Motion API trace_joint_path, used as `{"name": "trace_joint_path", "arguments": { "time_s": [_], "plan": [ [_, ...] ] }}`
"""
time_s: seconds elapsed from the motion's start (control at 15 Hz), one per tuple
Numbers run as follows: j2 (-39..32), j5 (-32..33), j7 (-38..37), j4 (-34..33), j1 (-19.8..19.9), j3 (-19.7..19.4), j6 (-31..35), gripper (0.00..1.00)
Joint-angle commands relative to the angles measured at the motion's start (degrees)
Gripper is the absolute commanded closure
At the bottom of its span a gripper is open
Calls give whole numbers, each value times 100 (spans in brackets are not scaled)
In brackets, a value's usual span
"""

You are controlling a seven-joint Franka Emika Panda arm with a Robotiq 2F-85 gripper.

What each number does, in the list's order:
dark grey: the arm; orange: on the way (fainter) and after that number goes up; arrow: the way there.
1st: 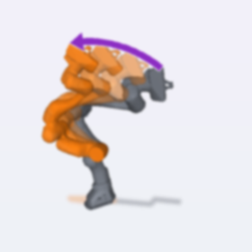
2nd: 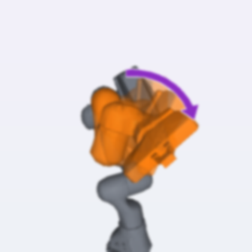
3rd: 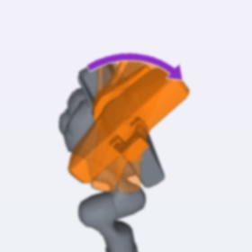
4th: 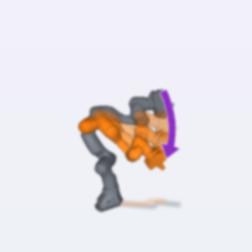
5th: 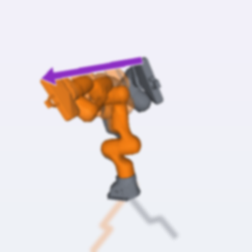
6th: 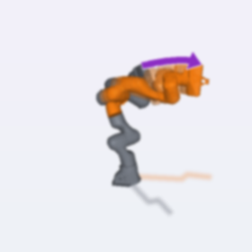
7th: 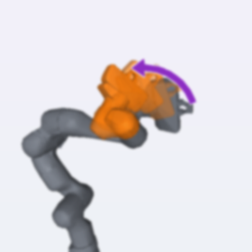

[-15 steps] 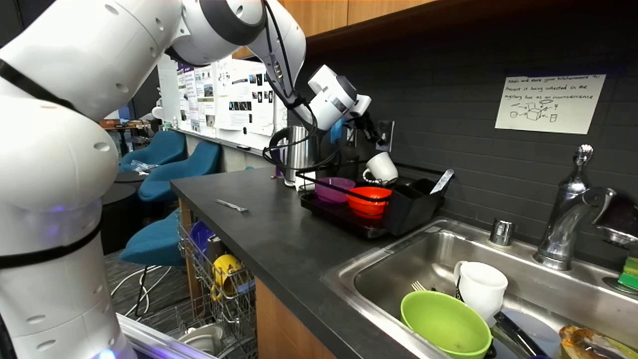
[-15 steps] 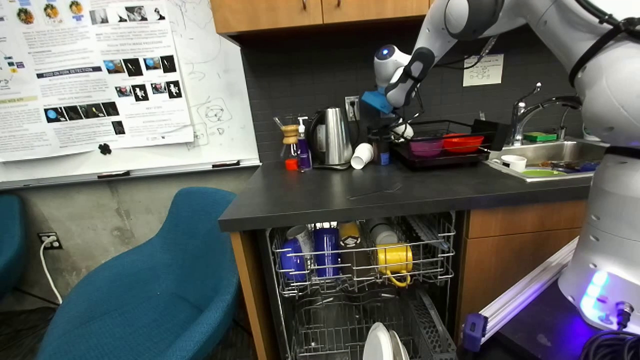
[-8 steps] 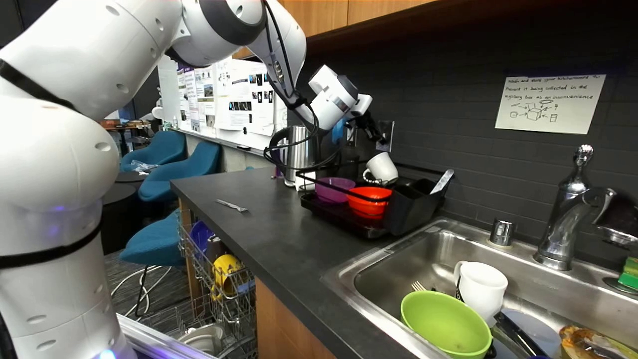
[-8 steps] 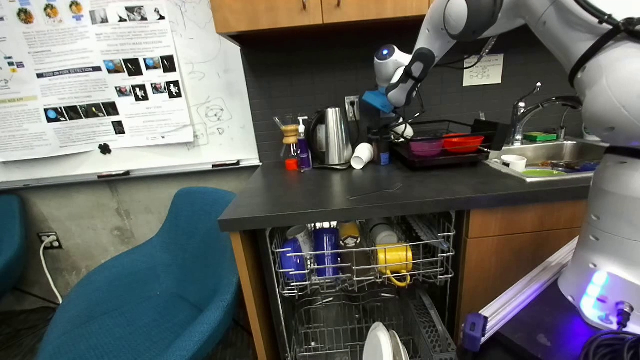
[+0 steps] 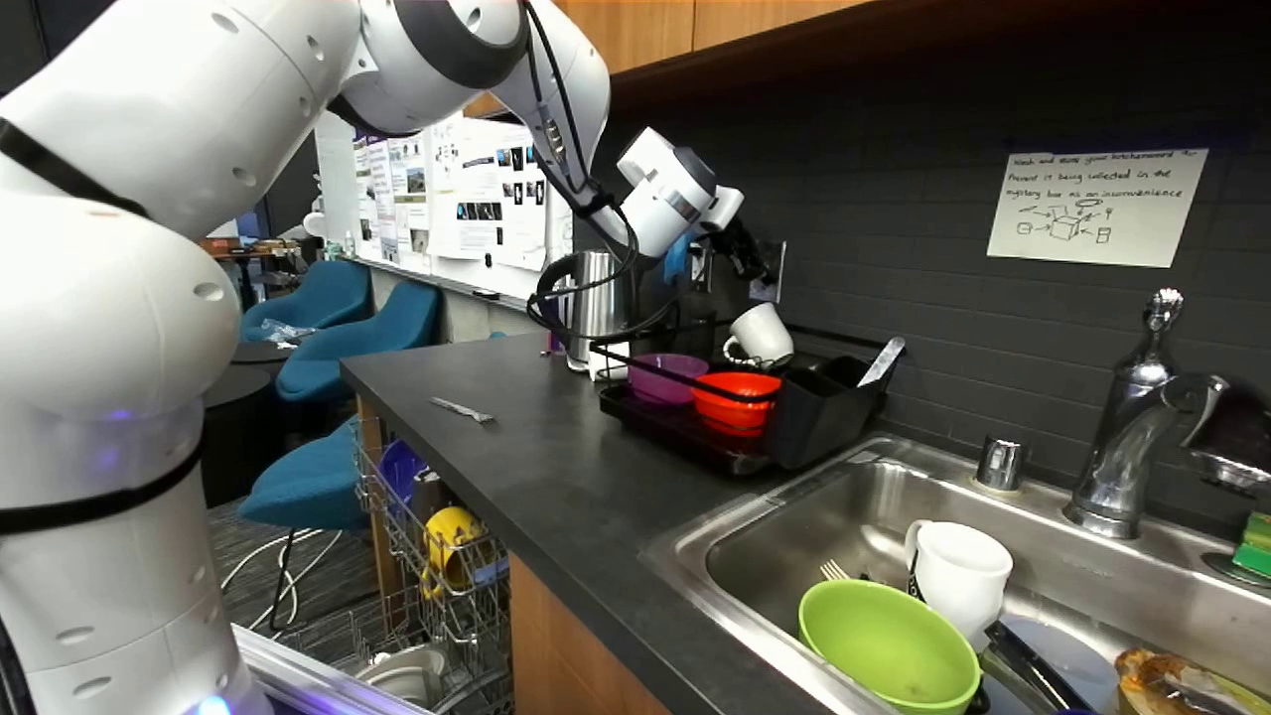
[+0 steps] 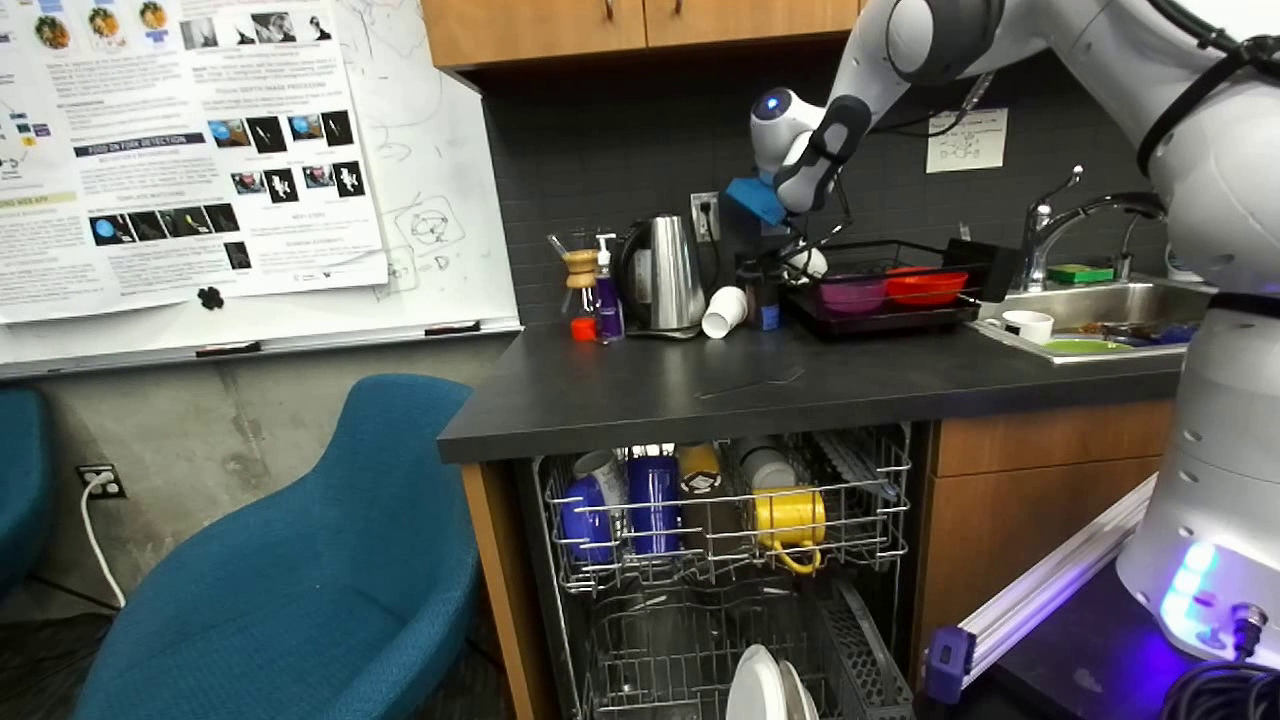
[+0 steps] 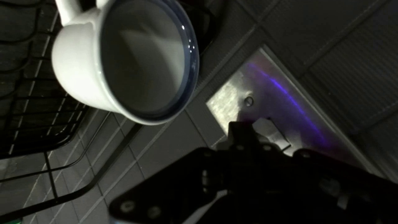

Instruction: Flip the switch

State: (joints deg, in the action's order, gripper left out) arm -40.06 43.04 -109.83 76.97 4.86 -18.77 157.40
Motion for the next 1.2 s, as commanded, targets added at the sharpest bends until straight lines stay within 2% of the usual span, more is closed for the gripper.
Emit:
{"name": "trace_joint_path", "arguments": {
  "time_s": [0.0, 0.47, 0.93, 1.13],
  "plan": [
    [-3, -248, -16, -143, 166, 77, 90, 100],
    [20, -845, 72, -97, 323, 366, 112, 100],
    [83, -1797, 792, -12, 861, 1208, 170, 100],
    [85, -2129, 988, -43, 1090, 1456, 165, 100]
  ]
}}
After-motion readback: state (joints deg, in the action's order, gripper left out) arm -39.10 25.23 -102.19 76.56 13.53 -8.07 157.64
